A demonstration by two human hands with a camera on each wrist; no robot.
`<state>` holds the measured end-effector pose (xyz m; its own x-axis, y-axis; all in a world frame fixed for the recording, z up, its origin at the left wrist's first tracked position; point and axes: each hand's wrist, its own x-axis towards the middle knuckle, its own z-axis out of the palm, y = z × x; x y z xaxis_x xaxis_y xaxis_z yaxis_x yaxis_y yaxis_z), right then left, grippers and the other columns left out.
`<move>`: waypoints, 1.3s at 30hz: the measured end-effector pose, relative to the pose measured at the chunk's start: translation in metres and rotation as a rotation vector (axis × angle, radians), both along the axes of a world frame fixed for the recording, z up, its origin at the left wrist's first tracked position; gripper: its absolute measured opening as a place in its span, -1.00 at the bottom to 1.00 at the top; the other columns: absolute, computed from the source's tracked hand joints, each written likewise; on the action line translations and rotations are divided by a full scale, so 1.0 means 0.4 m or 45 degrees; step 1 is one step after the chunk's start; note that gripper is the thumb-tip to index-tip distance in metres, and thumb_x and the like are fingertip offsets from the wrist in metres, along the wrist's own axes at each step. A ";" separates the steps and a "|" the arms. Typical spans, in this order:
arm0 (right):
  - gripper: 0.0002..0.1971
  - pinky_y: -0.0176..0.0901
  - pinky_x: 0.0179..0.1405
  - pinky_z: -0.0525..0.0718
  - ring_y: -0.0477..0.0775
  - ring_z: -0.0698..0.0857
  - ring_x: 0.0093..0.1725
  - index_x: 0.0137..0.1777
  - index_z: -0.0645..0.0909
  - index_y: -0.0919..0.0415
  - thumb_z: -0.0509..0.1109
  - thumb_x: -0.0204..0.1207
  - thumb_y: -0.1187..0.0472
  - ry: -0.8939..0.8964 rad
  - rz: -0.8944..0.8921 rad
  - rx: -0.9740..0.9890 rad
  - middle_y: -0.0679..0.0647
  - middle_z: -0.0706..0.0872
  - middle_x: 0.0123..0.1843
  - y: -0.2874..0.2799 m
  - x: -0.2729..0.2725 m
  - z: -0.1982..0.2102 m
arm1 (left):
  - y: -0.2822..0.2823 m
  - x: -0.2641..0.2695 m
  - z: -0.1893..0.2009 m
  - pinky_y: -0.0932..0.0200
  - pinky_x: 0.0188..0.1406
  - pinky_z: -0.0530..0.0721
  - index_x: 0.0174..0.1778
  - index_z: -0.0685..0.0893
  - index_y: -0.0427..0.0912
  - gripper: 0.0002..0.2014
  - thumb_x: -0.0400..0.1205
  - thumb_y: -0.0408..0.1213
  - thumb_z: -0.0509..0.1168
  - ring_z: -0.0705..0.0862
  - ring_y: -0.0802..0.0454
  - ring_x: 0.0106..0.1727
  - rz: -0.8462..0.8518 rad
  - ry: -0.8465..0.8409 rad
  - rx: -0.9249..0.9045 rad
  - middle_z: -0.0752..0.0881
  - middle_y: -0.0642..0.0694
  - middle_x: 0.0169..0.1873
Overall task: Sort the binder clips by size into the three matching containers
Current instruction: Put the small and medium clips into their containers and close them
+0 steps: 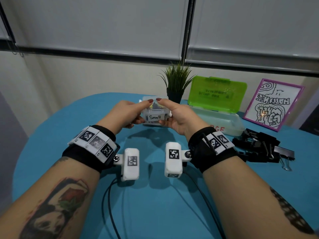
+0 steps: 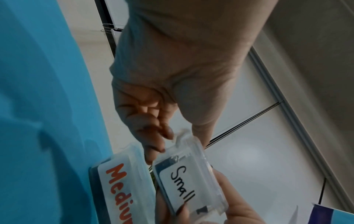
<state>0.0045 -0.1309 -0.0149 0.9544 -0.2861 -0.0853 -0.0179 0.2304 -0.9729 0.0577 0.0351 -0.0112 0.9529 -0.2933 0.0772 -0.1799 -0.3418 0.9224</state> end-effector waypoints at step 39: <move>-0.67 -0.04 0.01 0.70 0.14 0.67 0.07 0.41 0.64 0.03 0.30 0.68 0.16 -0.004 -0.252 -1.257 0.12 0.68 0.25 -0.009 0.013 -0.011 | 0.108 0.116 -0.045 0.04 -0.41 0.76 0.33 0.42 -0.10 -0.60 0.61 -0.22 0.35 0.71 -0.18 -0.18 0.577 0.097 -0.098 0.54 -0.18 0.15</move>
<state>0.0096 -0.1346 -0.0193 0.8818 -0.3811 0.2780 -0.0640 -0.6806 -0.7299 0.1042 0.0782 -0.0292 0.9875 0.1575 0.0075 0.0406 -0.3002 0.9530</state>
